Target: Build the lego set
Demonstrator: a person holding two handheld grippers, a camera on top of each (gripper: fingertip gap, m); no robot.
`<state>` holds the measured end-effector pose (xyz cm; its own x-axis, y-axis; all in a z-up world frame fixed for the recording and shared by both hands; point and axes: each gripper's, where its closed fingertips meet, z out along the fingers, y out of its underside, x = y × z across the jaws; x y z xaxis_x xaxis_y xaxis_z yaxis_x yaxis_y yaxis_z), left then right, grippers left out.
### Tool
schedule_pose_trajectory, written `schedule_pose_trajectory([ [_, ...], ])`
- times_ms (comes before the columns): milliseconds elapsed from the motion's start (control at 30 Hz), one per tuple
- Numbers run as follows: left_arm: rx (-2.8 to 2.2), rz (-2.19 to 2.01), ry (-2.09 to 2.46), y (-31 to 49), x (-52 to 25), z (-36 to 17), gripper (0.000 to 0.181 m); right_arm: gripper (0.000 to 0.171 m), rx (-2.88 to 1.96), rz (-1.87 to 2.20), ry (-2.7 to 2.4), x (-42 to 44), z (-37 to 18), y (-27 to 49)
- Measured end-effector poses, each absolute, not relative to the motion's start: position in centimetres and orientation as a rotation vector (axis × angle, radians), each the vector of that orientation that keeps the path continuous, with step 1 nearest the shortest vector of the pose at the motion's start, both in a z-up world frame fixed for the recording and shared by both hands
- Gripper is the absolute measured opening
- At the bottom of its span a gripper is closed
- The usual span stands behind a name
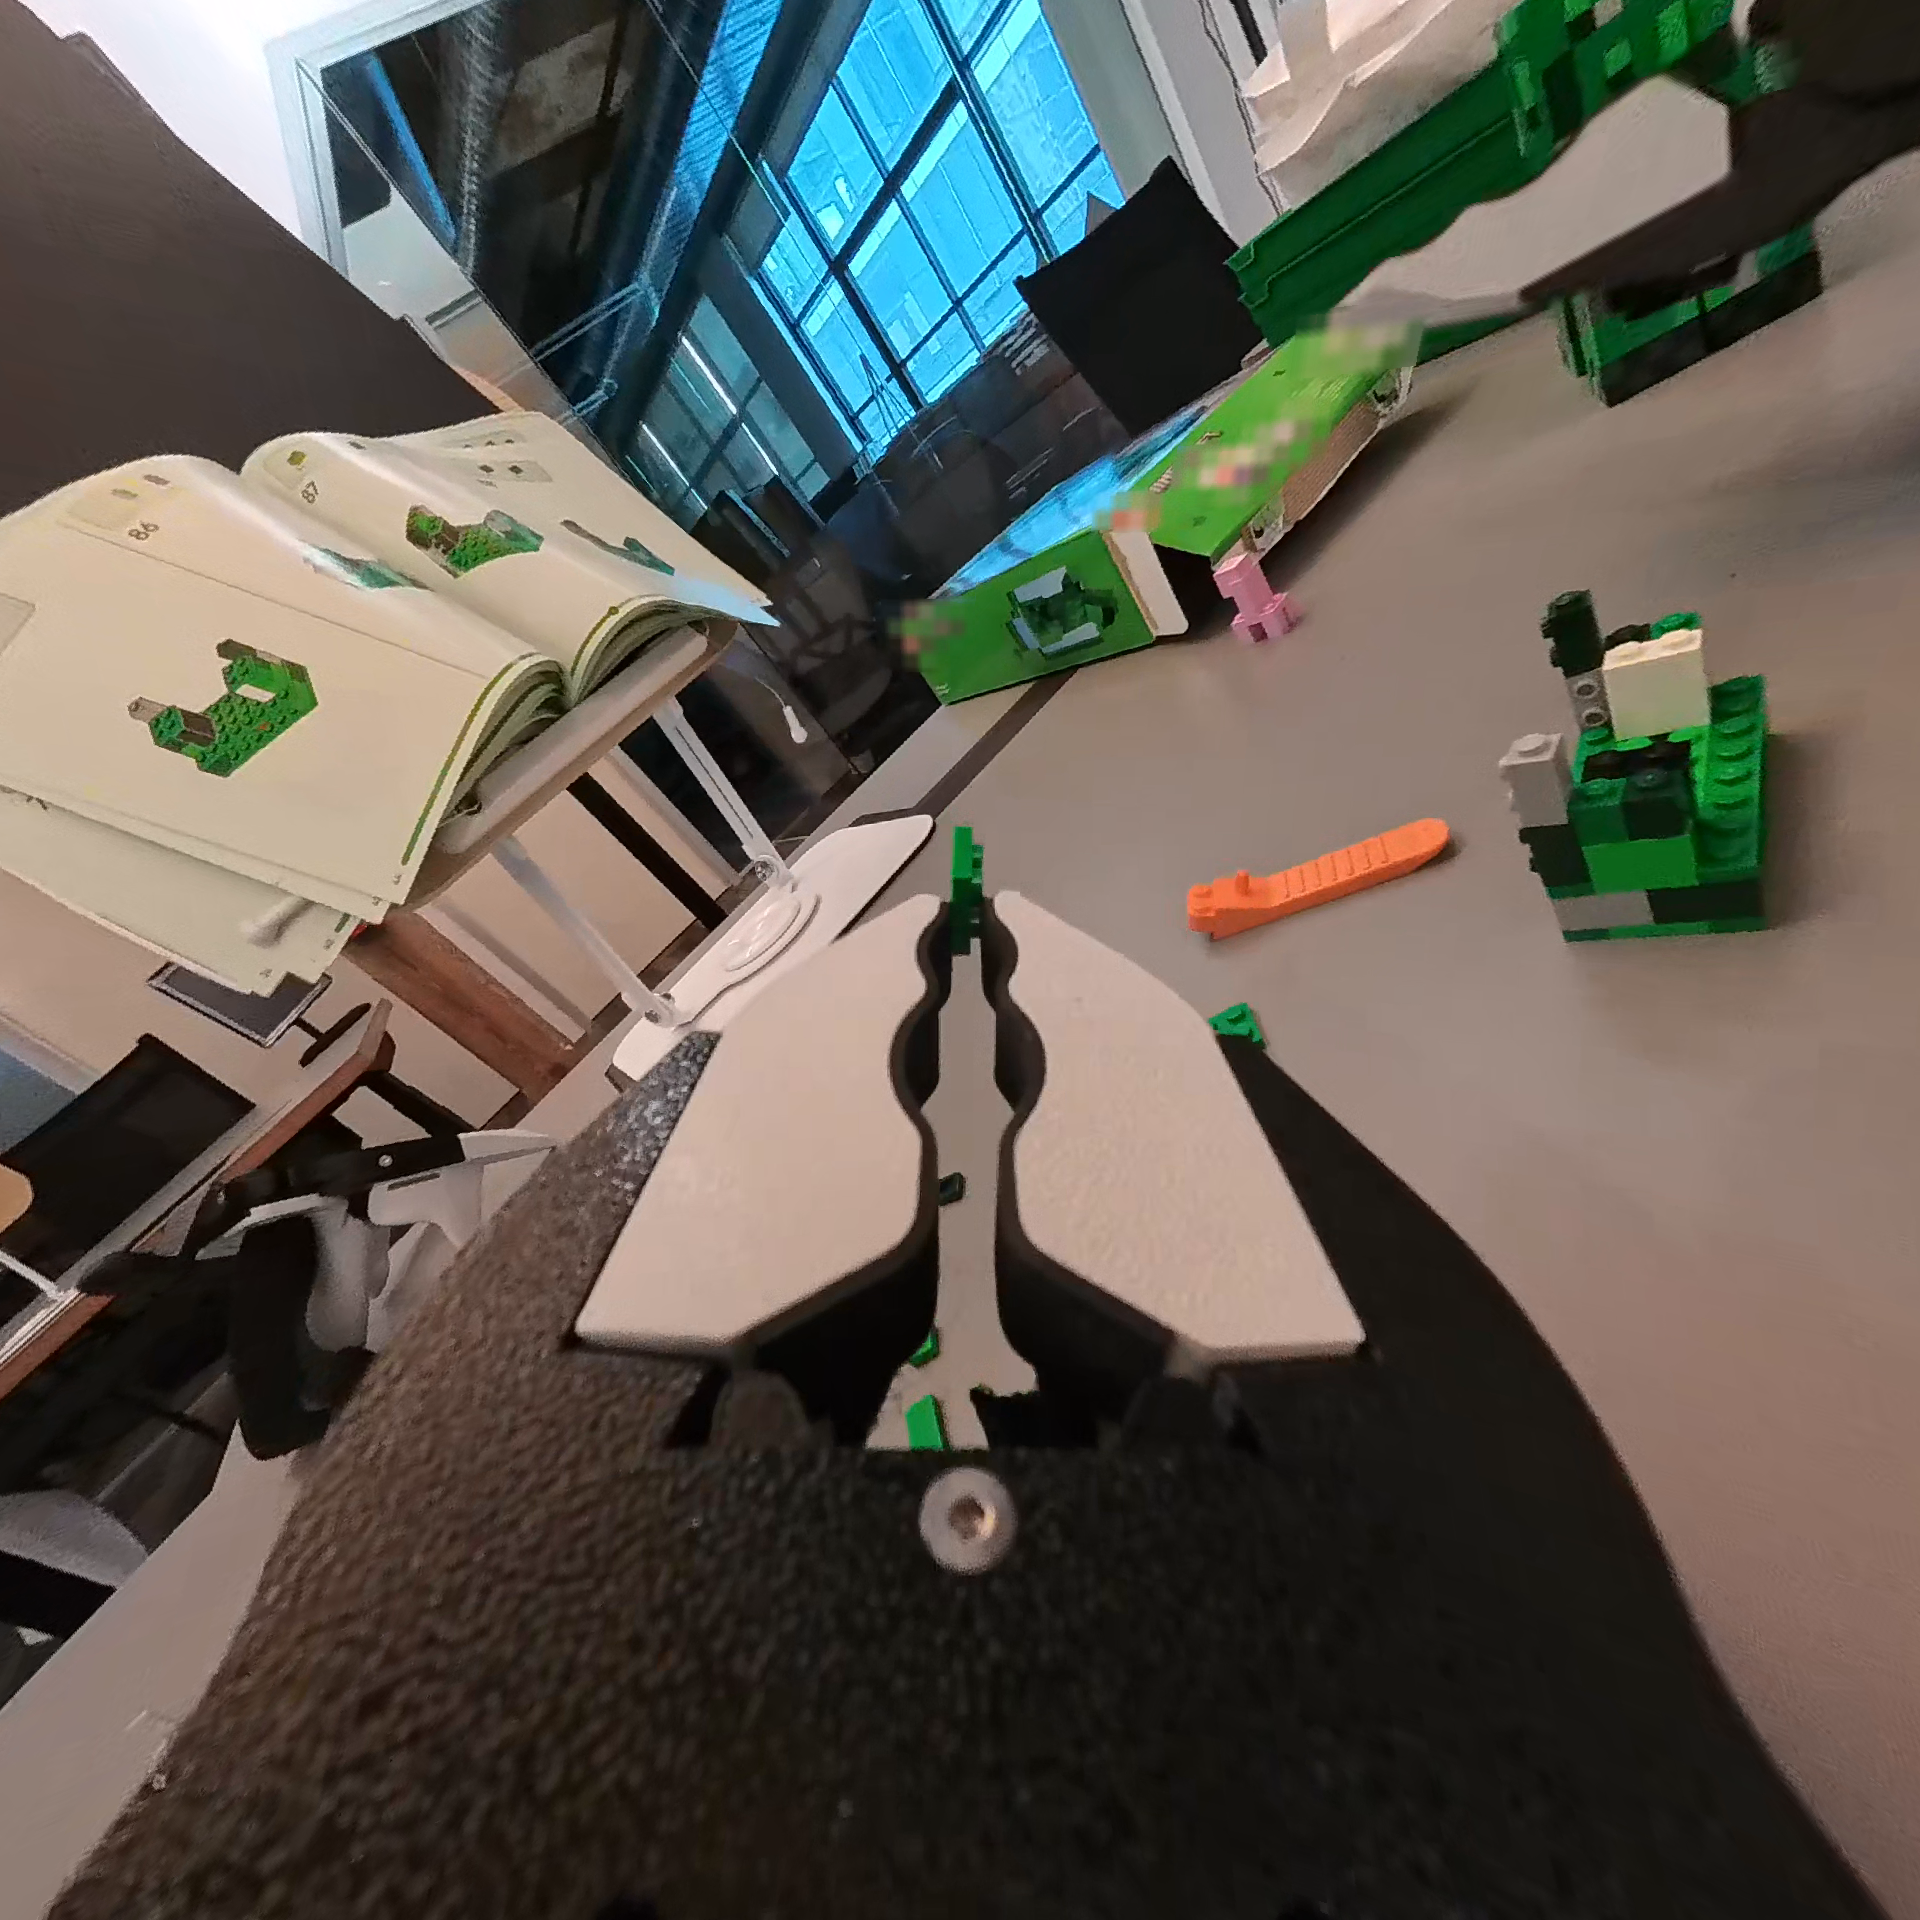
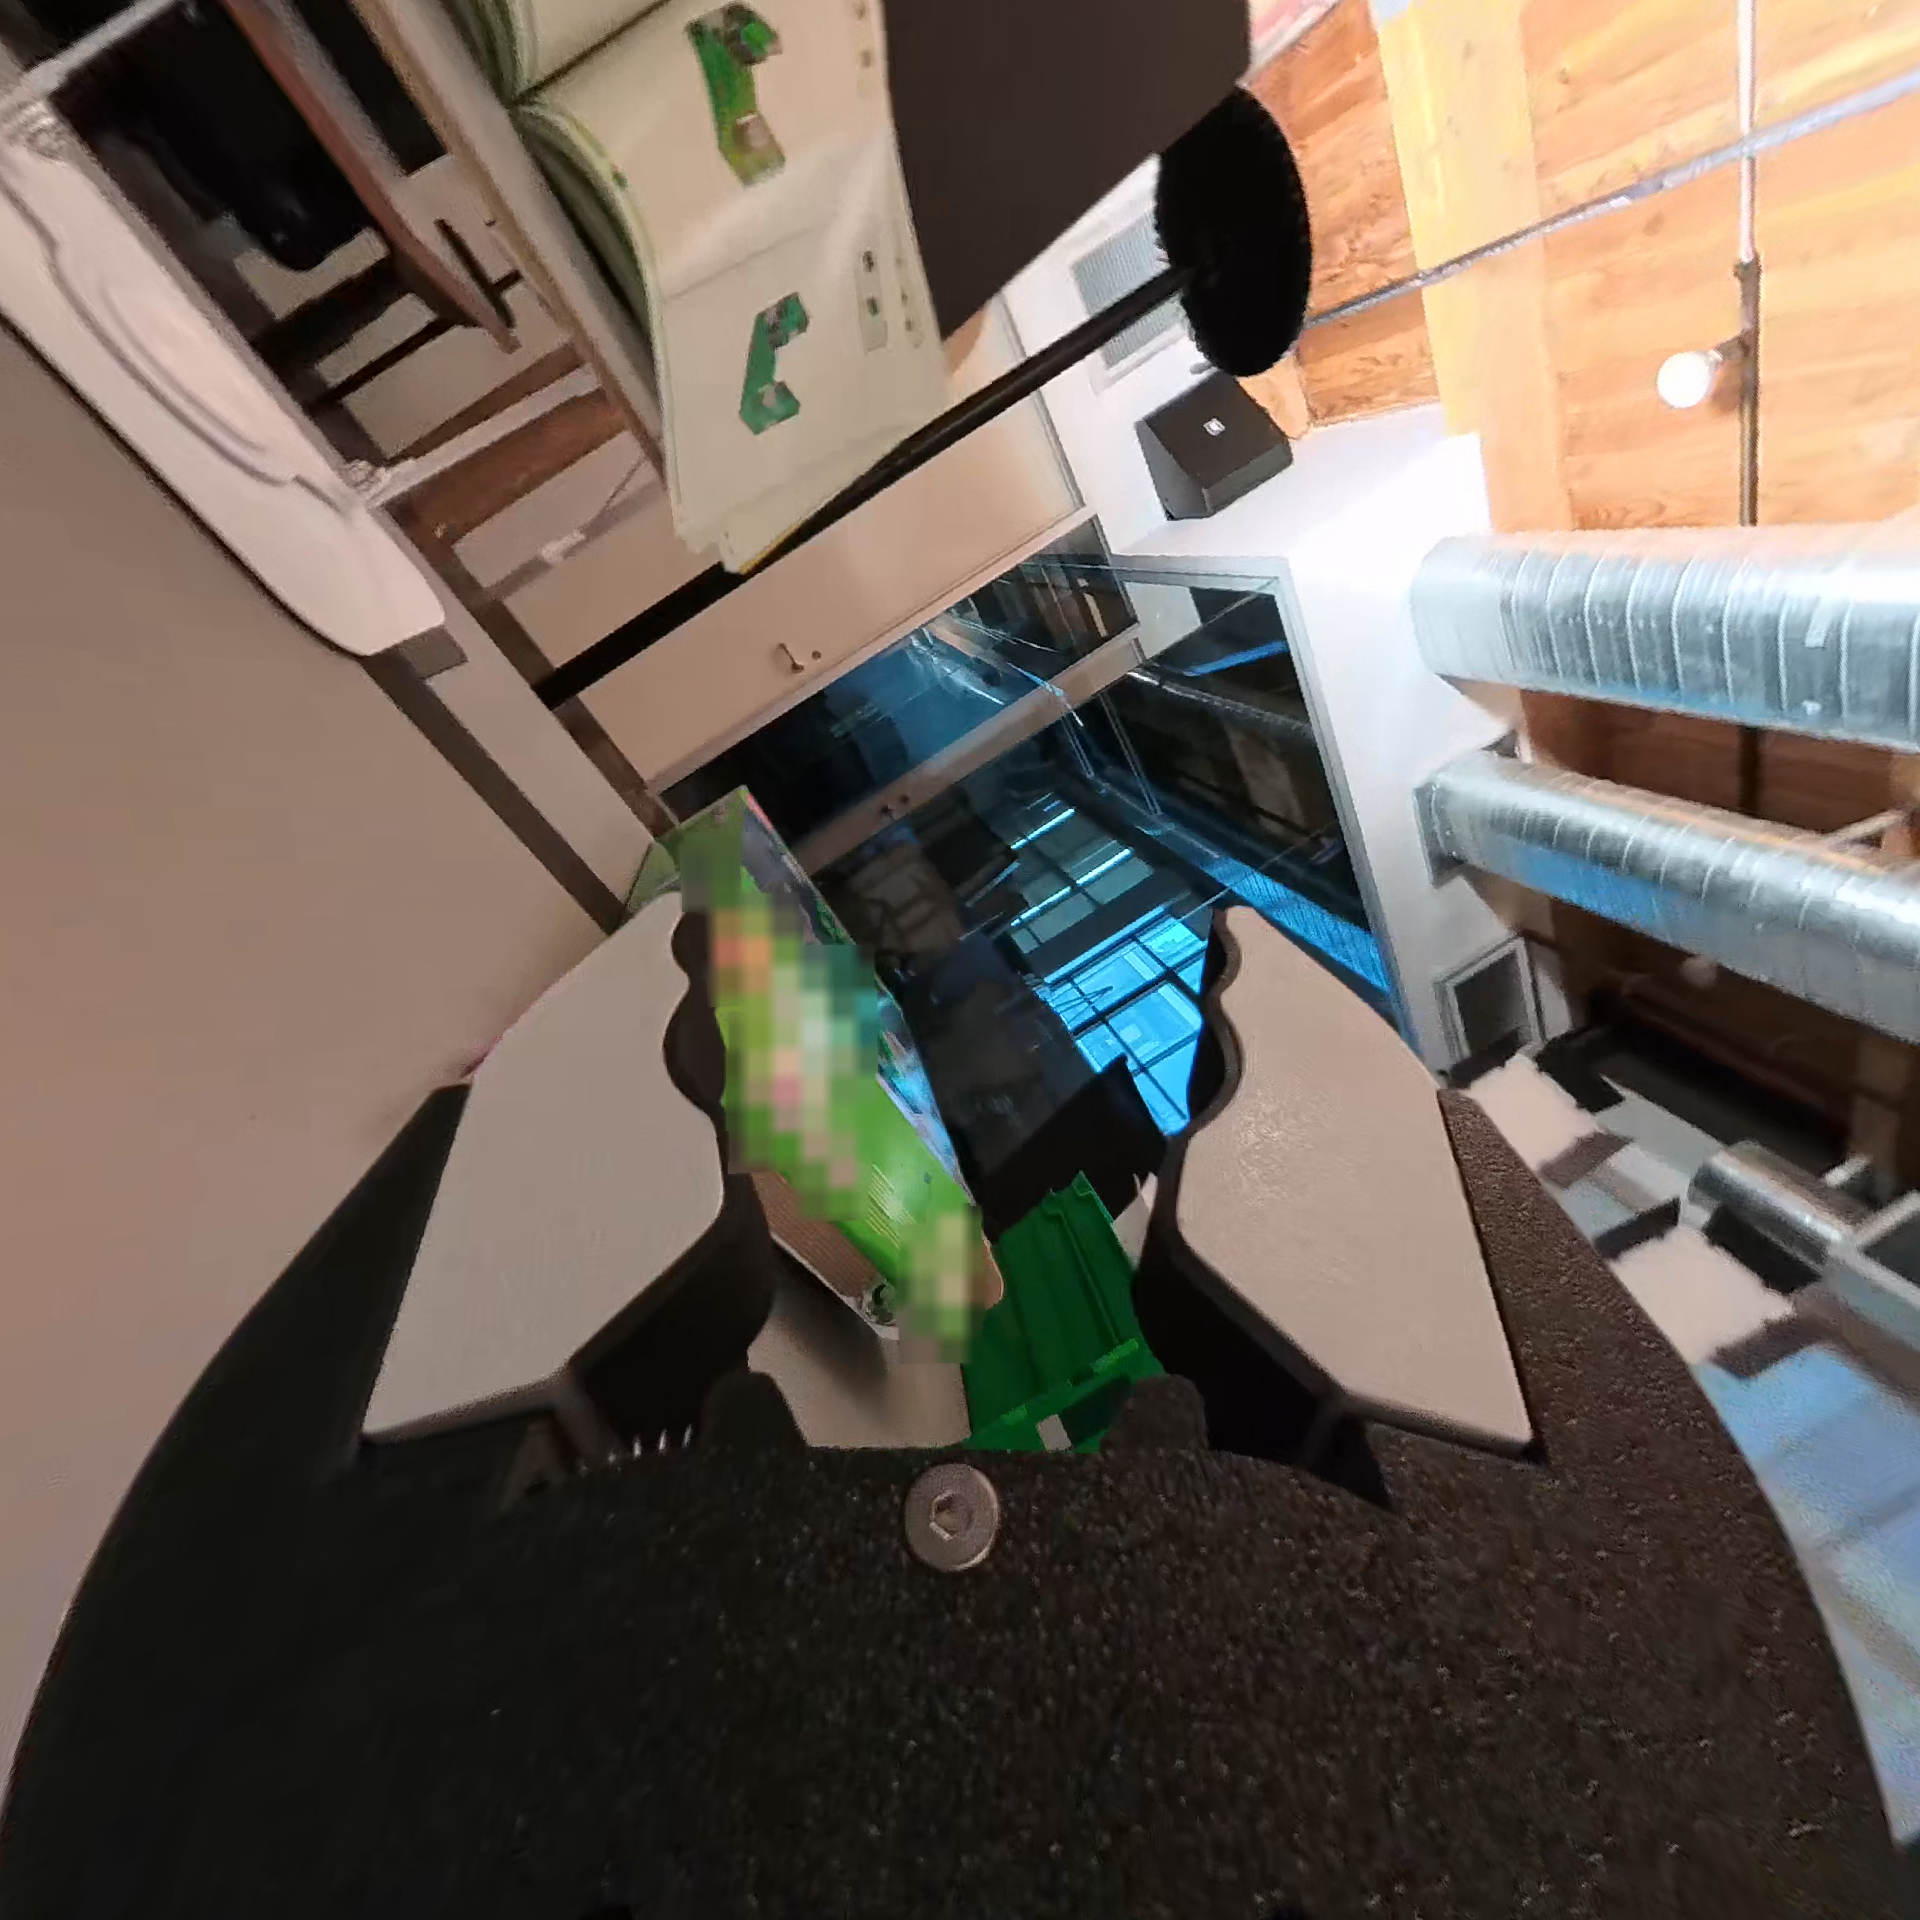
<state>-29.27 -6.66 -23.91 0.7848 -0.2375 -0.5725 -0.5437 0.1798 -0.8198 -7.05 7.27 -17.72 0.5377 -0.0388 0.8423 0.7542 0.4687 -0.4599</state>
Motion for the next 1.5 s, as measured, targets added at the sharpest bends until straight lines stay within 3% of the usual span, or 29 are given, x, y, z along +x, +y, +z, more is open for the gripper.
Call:
schedule_pose_trajectory([
  [100,-1.41,0.241,0.684,-6.5,-29.2,-24.0,0.004,0.078,-0.98,-0.566,-0.8,-6.2,-16.8,7.5],
  [200,-1.415,0.232,0.679,-6.4,-29.1,-24.0,0.004,0.046,-0.963,-0.525,-0.759,-5.8,-15.8,7.0],
  [367,-1.41,0.205,0.671,-6.3,-28.5,-23.8,0.004,0.041,-0.897,-0.311,-0.68,-6.3,-14.1,5.3],
  [467,-1.406,0.19,0.677,-6.3,-28.0,-23.8,0.004,0.0,-0.862,-0.233,-0.683,-6.8,-13.7,3.9],
  [733,-1.408,0.096,0.695,-6.6,-26.3,-23.7,0.004,0.0,-0.964,-0.094,-0.933,-10.1,-17.9,3.4],
  [900,-1.502,-0.226,0.716,-7.2,-24.0,-24.4,0.005,0.005,-1.055,0.602,-1.251,-14.4,-20.7,-3.0],
  [1000,-1.529,-0.424,0.708,-7.9,-23.0,-24.4,0.004,0.033,-1.027,0.719,-1.354,-14.9,-21.4,-5.0],
  [1067,-1.527,-0.526,0.709,-8.4,-22.4,-24.0,0.004,0.037,-0.966,0.749,-1.391,-15.3,-21.7,-6.2],
  [1267,-1.506,-0.802,0.766,-10.4,-19.5,-23.6,0.004,0.04,-0.964,0.961,-1.451,-16.8,-22.5,-9.9],
  [1500,-1.507,-0.873,0.882,-11.9,-17.0,-24.4,0.005,0.025,-1.133,1.175,-1.529,-17.5,-24.3,-11.7],
])
